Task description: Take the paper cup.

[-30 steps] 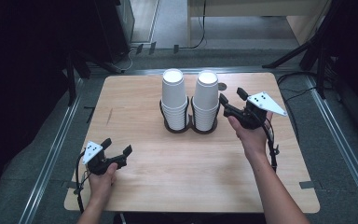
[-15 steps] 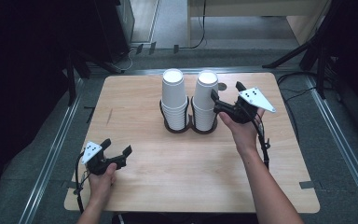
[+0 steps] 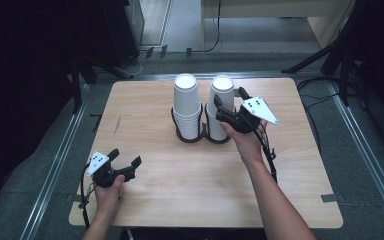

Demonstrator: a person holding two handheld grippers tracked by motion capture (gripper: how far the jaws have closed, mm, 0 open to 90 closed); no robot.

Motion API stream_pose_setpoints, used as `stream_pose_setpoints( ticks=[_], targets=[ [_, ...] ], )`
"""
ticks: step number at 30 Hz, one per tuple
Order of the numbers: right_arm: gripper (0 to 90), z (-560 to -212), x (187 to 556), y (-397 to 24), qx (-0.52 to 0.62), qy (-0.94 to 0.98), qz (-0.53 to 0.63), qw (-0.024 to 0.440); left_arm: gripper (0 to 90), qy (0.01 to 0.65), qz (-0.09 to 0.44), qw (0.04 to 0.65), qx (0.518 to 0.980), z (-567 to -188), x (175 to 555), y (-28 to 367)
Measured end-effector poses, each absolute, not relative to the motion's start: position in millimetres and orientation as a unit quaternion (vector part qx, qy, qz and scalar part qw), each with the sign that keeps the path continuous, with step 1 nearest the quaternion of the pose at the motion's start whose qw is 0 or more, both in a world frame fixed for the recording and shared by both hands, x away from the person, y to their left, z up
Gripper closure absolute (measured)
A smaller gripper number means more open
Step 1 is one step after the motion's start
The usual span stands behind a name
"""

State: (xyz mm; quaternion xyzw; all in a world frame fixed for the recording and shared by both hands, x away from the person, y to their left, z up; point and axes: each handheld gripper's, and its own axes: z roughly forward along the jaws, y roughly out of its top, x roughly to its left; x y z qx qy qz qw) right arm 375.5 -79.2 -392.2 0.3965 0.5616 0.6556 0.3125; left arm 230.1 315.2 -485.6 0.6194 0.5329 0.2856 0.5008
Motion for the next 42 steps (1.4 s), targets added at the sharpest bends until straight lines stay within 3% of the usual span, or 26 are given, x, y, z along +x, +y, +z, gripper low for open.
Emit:
stream_pose_setpoints(
  ticks=[9,12,21,27,42],
  targets=[
    [19.9,-396.0,381.8,-64.7,0.404,0.566,0.640,0.327,0.9,0.532,0.284,0.502,0.620,-485.7,230.4,315.4],
    [13.3,-394.6,384.2,-58.4,0.408,0.571,0.627,0.337,0.9,0.532,0.284,0.504,0.618,-485.8,230.3,315.0],
    [6.1,-391.5,394.6,-48.7,0.430,0.581,0.605,0.332,1.0,0.532,0.282,0.506,0.619,-485.8,230.3,315.6],
    [20.8,-391.5,397.0,-49.5,0.441,0.576,0.605,0.329,1.0,0.530,0.281,0.505,0.620,-485.9,230.4,316.1],
    [22.1,-370.6,393.0,-55.2,0.423,0.555,0.634,0.333,1.0,0.530,0.282,0.506,0.619,-485.8,230.3,315.1]
  ],
)
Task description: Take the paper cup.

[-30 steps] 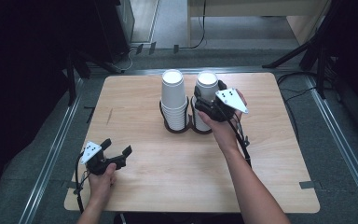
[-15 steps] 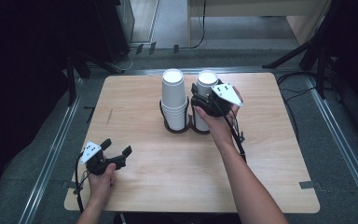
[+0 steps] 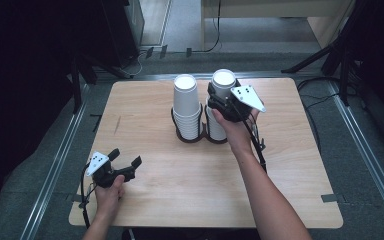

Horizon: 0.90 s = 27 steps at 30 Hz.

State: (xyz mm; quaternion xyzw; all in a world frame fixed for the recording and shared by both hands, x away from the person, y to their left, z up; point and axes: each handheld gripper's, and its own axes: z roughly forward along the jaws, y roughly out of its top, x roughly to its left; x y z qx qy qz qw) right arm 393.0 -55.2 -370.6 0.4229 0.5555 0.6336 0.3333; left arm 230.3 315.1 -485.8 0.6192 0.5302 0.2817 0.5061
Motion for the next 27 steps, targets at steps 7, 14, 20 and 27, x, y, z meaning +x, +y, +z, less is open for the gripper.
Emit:
stream_pose_setpoints(
  ticks=[7,14,20,27],
  targets=[
    [22.1,-357.3,391.4,-59.1,0.410,0.549,0.646,0.337,1.0,0.530,0.281,0.508,0.618,-485.8,229.9,314.7],
    [22.1,-341.3,389.5,-61.3,0.392,0.545,0.659,0.340,1.0,0.529,0.281,0.509,0.618,-485.8,229.9,314.5],
    [22.1,-328.0,384.6,-63.0,0.377,0.545,0.669,0.337,1.0,0.528,0.280,0.510,0.619,-485.7,229.8,314.7],
    [22.2,-314.4,377.9,-67.3,0.355,0.542,0.687,0.328,1.0,0.525,0.281,0.512,0.619,-485.2,229.4,316.0]
  ],
)
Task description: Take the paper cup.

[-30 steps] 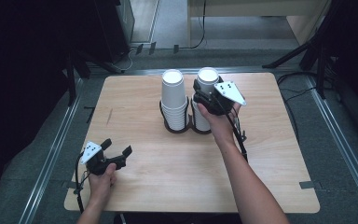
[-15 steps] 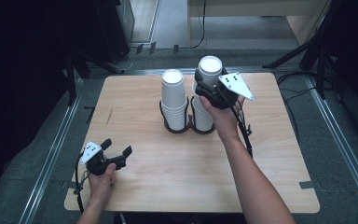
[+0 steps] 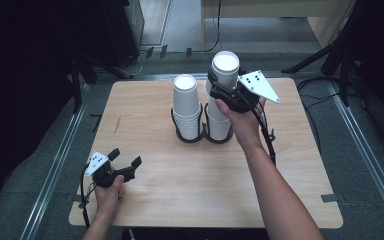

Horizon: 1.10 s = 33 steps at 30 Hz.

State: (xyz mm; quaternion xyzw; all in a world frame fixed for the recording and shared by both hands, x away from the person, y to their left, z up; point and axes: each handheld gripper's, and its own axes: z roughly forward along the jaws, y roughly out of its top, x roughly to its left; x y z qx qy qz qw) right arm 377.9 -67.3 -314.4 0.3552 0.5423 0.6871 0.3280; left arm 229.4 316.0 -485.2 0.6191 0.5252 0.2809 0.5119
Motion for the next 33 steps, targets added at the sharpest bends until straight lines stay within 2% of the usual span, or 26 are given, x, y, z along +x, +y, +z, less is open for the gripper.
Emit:
stream_pose_setpoints(
  ticks=[11,33],
  targets=[
    [22.2,-299.4,364.4,-79.7,0.324,0.546,0.704,0.318,1.0,0.524,0.279,0.519,0.615,-484.5,229.3,317.0],
    [22.2,-305.0,330.3,-103.8,0.233,0.596,0.732,0.233,1.0,0.485,0.269,0.543,0.630,-471.8,226.8,302.2]
  ],
)
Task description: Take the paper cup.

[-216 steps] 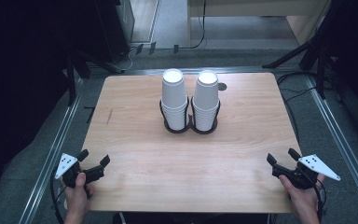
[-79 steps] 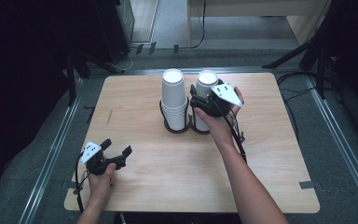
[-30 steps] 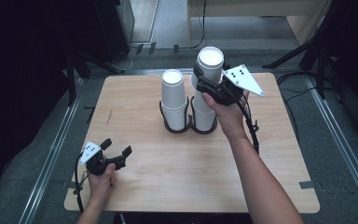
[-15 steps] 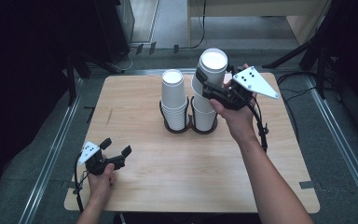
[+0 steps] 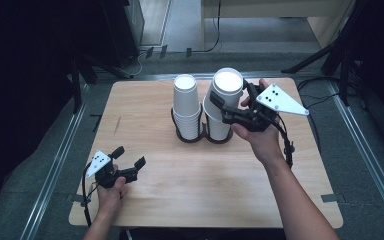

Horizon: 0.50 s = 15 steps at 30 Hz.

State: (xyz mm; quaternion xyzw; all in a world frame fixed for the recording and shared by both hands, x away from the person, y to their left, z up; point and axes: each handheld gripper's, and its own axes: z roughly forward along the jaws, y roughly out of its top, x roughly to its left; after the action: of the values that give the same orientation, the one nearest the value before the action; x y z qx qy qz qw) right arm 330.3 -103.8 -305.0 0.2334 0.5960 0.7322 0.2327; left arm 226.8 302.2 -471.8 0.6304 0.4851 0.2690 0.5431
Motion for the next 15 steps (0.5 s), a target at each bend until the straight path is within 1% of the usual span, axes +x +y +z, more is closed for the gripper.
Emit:
stream_pose_setpoints(
  ticks=[3,5,10,11,13,15],
  targets=[
    [22.2,-308.4,327.7,-106.8,0.230,0.600,0.733,0.222,1.0,0.479,0.262,0.549,0.632,-469.2,226.6,299.0],
    [22.3,-310.3,326.9,-108.3,0.224,0.603,0.734,0.216,1.0,0.472,0.247,0.561,0.633,-466.2,226.5,296.9],
    [22.3,-320.8,320.7,-110.0,0.199,0.620,0.738,0.180,1.0,0.439,0.233,0.581,0.645,-456.7,223.8,287.1],
    [22.3,-320.8,320.7,-110.0,0.199,0.620,0.738,0.180,1.0,0.434,0.230,0.584,0.647,-455.1,223.2,285.3],
    [22.4,-327.0,317.4,-109.4,0.181,0.629,0.739,0.158,1.0,0.424,0.225,0.591,0.649,-451.9,222.7,281.4],
    [22.4,-329.7,315.9,-108.7,0.174,0.624,0.747,0.151,1.0,0.411,0.220,0.599,0.651,-449.0,222.3,278.2]
  ],
)
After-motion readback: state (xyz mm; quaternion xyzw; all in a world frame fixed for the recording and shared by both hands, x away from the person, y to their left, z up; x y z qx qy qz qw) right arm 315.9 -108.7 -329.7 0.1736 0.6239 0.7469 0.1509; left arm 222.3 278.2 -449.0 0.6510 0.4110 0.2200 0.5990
